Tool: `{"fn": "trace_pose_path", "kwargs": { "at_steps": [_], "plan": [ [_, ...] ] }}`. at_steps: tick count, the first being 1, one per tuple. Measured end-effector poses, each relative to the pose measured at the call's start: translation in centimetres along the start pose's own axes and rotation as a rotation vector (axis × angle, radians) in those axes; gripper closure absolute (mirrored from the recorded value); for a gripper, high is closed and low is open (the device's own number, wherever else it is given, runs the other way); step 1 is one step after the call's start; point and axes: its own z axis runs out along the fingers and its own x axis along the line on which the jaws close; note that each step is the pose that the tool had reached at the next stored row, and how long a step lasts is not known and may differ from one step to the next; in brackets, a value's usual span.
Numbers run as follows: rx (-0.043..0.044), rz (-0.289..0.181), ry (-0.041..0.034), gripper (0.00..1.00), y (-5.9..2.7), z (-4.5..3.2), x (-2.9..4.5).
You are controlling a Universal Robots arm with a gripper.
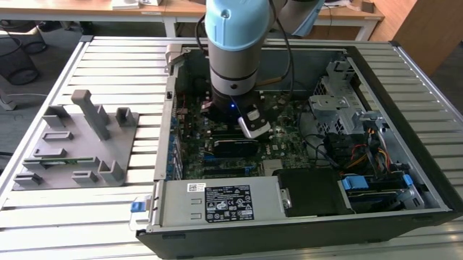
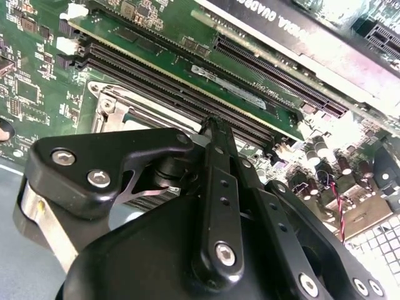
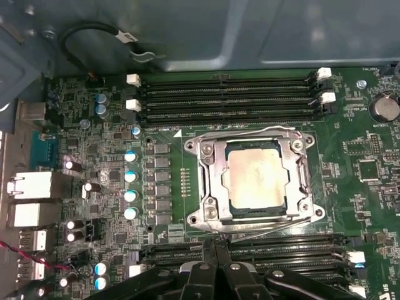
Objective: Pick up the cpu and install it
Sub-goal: 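Install the second cpu locking lever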
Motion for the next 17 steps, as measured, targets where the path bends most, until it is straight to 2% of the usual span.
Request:
{"fn": "trace_pose_path", "kwargs": {
  "at_steps": [3,8,14,17],
  "plan": [
    [-0.0097,0.000,0.0006,0.89,-0.16,0.10,0.34],
    [-0.0173,0.001,0.0010,0.89,-0.27,0.46,0.52],
    [-0.0378,0.001,0.0022,0.89,-0.35,0.78,0.71],
    [-0.0391,0.001,0.0023,0.89,-0.38,0.91,0.76]
  ]
}}
